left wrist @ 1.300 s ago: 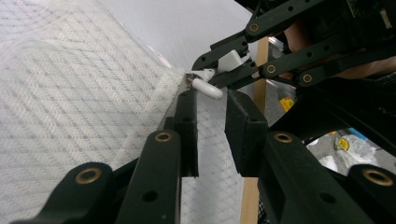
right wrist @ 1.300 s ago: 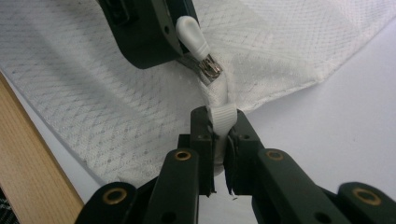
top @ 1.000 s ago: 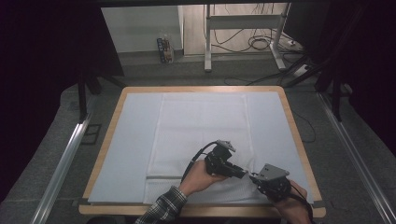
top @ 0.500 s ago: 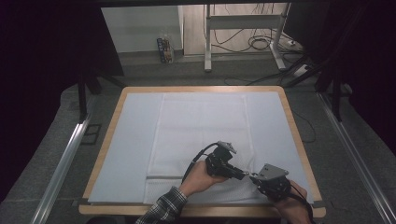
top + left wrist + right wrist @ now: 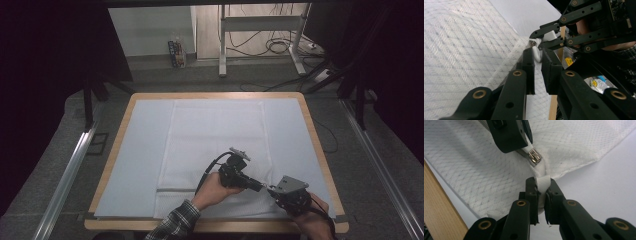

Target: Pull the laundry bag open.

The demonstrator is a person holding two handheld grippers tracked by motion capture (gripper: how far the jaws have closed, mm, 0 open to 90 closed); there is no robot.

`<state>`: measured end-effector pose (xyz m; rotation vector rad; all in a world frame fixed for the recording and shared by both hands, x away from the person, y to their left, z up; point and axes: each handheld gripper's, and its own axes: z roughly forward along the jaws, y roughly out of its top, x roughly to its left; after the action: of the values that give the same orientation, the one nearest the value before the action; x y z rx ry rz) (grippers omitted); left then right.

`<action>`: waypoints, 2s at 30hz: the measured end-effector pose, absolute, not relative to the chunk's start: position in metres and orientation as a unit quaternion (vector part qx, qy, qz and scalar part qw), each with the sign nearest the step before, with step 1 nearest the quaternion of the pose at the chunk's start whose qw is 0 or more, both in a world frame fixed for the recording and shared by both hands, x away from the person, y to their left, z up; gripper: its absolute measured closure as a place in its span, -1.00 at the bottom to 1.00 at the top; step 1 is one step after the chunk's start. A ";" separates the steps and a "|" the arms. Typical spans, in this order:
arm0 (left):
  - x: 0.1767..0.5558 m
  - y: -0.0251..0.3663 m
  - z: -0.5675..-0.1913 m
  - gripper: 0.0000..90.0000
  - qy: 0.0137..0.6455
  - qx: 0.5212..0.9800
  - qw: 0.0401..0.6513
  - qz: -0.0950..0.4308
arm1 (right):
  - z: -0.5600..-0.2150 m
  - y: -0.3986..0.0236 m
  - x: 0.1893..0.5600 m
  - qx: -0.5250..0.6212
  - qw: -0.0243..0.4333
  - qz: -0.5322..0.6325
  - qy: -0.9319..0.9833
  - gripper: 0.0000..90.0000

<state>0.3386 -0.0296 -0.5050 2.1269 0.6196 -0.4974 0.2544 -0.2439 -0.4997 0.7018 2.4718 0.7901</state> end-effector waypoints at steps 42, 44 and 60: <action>0.332 -0.033 -0.505 0.81 0.224 0.862 0.423 -0.168 | -0.497 -0.239 0.274 0.234 0.180 0.321 0.900 0.82; 0.333 -0.033 -0.505 0.83 0.227 0.861 0.422 -0.173 | -0.496 -0.238 0.273 0.230 0.184 0.319 0.901 0.82; 0.328 -0.029 -0.502 0.95 0.231 0.865 0.420 -0.151 | -0.495 -0.239 0.272 0.230 0.186 0.321 0.899 0.85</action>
<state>0.3280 -0.0288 -0.5019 2.1676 0.5780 -0.3779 0.2719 -0.2391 -0.4946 0.6473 2.5328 0.9051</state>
